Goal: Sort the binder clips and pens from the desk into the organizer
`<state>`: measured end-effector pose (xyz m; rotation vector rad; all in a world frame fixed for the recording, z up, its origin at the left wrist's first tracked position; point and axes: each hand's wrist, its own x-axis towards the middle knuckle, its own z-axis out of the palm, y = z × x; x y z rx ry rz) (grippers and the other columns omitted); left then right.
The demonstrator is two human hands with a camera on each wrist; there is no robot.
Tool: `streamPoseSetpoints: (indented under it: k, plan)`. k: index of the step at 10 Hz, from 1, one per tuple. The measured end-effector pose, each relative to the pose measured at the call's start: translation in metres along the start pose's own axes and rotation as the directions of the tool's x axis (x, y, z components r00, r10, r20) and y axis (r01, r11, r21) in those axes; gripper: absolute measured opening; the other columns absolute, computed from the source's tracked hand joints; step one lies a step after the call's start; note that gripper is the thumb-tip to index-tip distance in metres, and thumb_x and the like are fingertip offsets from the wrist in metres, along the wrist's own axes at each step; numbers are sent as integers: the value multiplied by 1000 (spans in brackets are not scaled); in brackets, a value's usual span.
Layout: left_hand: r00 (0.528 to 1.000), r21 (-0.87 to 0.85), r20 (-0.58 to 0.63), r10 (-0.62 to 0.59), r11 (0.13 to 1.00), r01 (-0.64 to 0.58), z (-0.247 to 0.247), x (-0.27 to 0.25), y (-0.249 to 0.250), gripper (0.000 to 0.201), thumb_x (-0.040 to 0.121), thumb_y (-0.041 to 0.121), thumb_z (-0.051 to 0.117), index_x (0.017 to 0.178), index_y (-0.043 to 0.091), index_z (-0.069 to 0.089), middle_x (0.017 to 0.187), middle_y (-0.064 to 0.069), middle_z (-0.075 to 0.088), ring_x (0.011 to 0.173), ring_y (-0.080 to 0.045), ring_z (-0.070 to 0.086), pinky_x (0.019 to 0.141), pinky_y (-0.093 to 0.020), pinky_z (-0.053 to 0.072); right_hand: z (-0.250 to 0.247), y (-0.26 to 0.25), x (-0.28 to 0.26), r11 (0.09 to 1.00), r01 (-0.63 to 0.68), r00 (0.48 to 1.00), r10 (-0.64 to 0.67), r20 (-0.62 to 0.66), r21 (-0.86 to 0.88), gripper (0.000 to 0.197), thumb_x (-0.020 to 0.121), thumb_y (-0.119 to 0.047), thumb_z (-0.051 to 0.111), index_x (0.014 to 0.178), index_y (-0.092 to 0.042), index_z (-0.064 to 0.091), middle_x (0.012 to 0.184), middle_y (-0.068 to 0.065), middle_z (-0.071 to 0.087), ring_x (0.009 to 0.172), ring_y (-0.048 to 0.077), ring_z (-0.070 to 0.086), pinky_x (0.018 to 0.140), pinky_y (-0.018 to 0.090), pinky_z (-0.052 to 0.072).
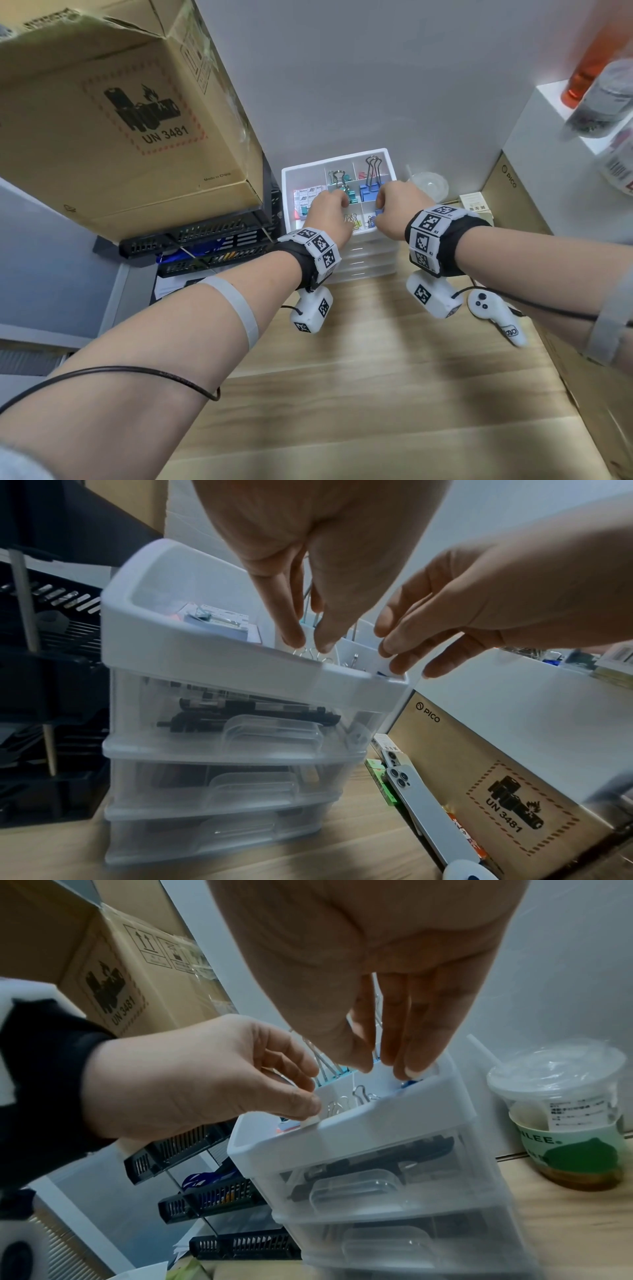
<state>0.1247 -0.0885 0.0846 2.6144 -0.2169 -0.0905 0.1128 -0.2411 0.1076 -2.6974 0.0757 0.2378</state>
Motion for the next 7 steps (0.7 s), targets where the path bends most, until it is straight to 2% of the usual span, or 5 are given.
streamPoseSetpoints:
  k: [1, 3, 4, 6, 7]
  plan:
    - [1000, 25, 0, 17, 1000, -17, 0, -4, -3, 25, 82, 9, 73, 106, 11, 64, 112, -8, 57, 95, -25, 61, 86, -34, 52, -1, 1, -3, 1000, 0, 1000, 0, 5, 27, 11, 82, -11, 61, 92, -12, 65, 95, 8, 68, 84, 28, 65, 74, 36, 58]
    - [999, 49, 1, 47, 998, -47, -1, -26, -4, 17, 85, 17, 65, 102, 14, 62, 105, -4, 58, 91, -21, 57, 83, -36, 52, 5, 14, -20, 997, -54, 998, 55, -11, 52, 14, 82, -15, 57, 90, -10, 67, 86, 9, 69, 79, 29, 65, 73, 36, 58]
    - [994, 32, 102, -34, 999, 31, -2, -41, -9, 18, 85, 18, 65, 103, 15, 61, 103, -5, 62, 88, -22, 62, 82, -39, 56, 9, 24, -31, 994, -67, 998, 67, 2, 84, 11, 81, -16, 55, 83, -12, 65, 81, 8, 68, 74, 26, 65, 71, 39, 59]
    - [974, 169, 221, -54, 986, 16, -1, -69, -21, 20, 86, 20, 61, 105, 14, 60, 100, -5, 61, 87, -24, 63, 76, -37, 56, 19, 53, -58, 991, -130, 990, 127, 62, 46, 11, 87, -24, 57, 78, -17, 59, 80, 5, 64, 72, 22, 61, 63, 31, 50]
    - [974, 191, 224, -43, 982, 0, -7, -66, -19, 20, 86, 22, 60, 105, 15, 58, 102, -4, 60, 87, -24, 62, 80, -40, 57, 19, 65, -70, 986, -144, 988, 140, 59, 80, 8, 84, -25, 59, 79, -18, 61, 81, 3, 65, 75, 22, 61, 71, 34, 55]
